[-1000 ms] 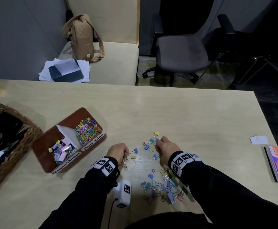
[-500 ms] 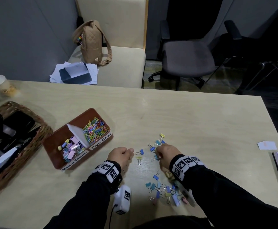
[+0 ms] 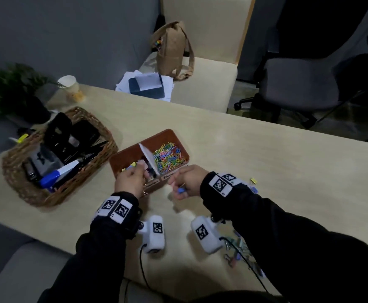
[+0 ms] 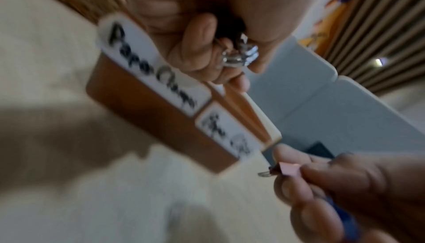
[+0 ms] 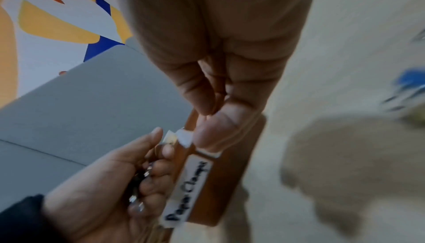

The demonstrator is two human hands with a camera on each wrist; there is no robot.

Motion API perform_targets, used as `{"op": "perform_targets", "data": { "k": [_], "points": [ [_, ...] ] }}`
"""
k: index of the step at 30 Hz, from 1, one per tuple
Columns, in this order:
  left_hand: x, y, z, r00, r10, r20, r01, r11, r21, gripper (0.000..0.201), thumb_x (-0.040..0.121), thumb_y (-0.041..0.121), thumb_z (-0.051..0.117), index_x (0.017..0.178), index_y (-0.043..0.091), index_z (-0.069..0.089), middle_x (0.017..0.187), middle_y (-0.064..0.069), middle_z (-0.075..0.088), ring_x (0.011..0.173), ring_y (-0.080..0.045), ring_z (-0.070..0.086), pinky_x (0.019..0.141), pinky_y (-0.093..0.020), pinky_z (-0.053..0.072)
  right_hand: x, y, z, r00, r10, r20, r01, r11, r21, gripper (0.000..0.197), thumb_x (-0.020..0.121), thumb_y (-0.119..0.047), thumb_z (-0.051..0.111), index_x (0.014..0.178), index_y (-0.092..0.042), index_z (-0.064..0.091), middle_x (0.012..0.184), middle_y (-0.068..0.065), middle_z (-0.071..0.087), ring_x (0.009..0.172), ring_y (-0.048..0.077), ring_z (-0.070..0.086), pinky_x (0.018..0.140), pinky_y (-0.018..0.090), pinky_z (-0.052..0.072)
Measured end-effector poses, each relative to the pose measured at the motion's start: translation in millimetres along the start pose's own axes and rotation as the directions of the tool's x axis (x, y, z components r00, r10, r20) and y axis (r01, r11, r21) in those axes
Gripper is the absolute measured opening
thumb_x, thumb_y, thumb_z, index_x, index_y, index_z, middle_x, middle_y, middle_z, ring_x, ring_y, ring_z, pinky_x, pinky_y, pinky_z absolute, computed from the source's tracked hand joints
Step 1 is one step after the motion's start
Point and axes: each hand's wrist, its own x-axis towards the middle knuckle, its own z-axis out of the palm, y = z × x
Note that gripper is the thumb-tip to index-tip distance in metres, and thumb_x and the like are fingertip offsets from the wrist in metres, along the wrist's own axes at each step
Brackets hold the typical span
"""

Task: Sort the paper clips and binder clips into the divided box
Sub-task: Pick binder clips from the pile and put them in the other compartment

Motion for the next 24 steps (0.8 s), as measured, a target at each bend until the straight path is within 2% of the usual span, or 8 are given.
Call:
{"op": "perform_targets", "data": {
  "k": [6,8,11,14,16,18,22,24],
  "points": [
    [21.9,7.9,-22.7,0.990,-0.091,-0.104,0.069,0.979,-0.193,0.048,0.098,0.044,0.040,0.069,0.010,0.060,0.068,-0.010,0.056,0.059,-0.025,0.056,0.064,-0.034,0.052,21.9,-33.0,58.7,0.991,-0.133,-0.006,0.132,0.988,-0.076,0.029,0.092,0.010,0.044,0.079,-0.007,0.063,0.076,0.012,0.059,0.061,0.021,0.055,0.055,0.025,0.052],
    [22.5,8.2,-24.7,0.991,-0.108,-0.081,0.078,0.949,-0.305,0.048,0.100,0.043,0.036,0.083,0.004,0.060,0.078,-0.013,0.056,0.071,-0.026,0.059,0.069,-0.037,0.056,29.3,-35.9,68.8,0.980,-0.199,-0.015,0.191,0.956,-0.222,0.030,0.089,0.010,0.045,0.098,-0.006,0.070,0.106,0.016,0.066,0.079,0.024,0.059,0.064,0.023,0.051],
    [21.2,2.9,-25.8,0.992,-0.116,-0.057,0.092,0.942,-0.323,0.050,0.101,0.044,0.030,0.098,0.005,0.061,0.093,-0.015,0.061,0.083,-0.027,0.061,0.075,-0.035,0.054,28.4,-36.2,68.7,0.961,-0.277,-0.011,0.255,0.898,-0.360,0.040,0.089,0.009,0.043,0.118,-0.009,0.065,0.138,0.008,0.053,0.101,0.020,0.058,0.065,0.012,0.047],
    [19.9,-3.5,-25.5,0.993,-0.104,-0.059,0.080,0.945,-0.317,0.050,0.101,0.044,0.029,0.097,0.007,0.063,0.098,-0.014,0.065,0.088,-0.026,0.062,0.076,-0.035,0.052,20.1,-32.2,57.9,0.920,-0.383,-0.081,0.342,0.887,-0.309,0.035,0.088,0.010,0.045,0.109,-0.006,0.067,0.118,0.012,0.064,0.104,0.025,0.062,0.080,0.026,0.050],
    [17.3,-7.6,-23.1,0.996,-0.037,-0.079,0.016,0.969,-0.247,0.046,0.099,0.043,0.034,0.086,0.011,0.065,0.091,-0.010,0.069,0.078,-0.023,0.063,0.066,-0.032,0.049,13.4,-25.8,45.7,0.891,-0.424,-0.163,0.390,0.898,-0.204,0.029,0.086,0.012,0.046,0.089,-0.006,0.068,0.086,0.008,0.067,0.073,0.023,0.064,0.068,0.031,0.054],
    [11.7,-10.9,-17.3,0.993,0.089,-0.076,-0.099,0.985,-0.144,0.037,0.096,0.037,0.044,0.074,0.017,0.065,0.080,-0.005,0.070,0.064,-0.024,0.059,0.063,-0.031,0.046,9.2,-14.4,25.2,0.858,-0.464,-0.221,0.425,0.882,-0.202,0.032,0.083,0.012,0.050,0.072,-0.015,0.063,0.066,0.002,0.060,0.054,0.018,0.056,0.052,0.024,0.048],
    [-9.7,-11.1,7.4,0.966,0.254,0.051,-0.258,0.961,0.096,0.023,0.088,0.026,0.061,0.067,0.019,0.065,0.082,-0.003,0.070,0.084,-0.025,0.065,0.072,-0.025,0.044,2.0,16.3,-34.6,0.811,-0.482,-0.332,0.300,0.830,-0.471,0.029,0.081,0.000,0.061,0.068,-0.026,0.062,0.064,-0.006,0.059,0.061,0.020,0.058,0.056,0.022,0.045],
    [-23.7,-8.5,24.4,0.943,0.294,0.153,-0.318,0.934,0.163,0.022,0.088,0.026,0.064,0.067,0.020,0.061,0.070,0.003,0.065,0.073,-0.021,0.061,0.067,-0.023,0.040,-5.6,32.5,-67.6,0.793,-0.455,-0.406,0.187,0.815,-0.549,0.023,0.081,-0.003,0.062,0.073,-0.025,0.065,0.070,-0.007,0.060,0.065,0.017,0.058,0.059,0.021,0.043]
  ]
}}
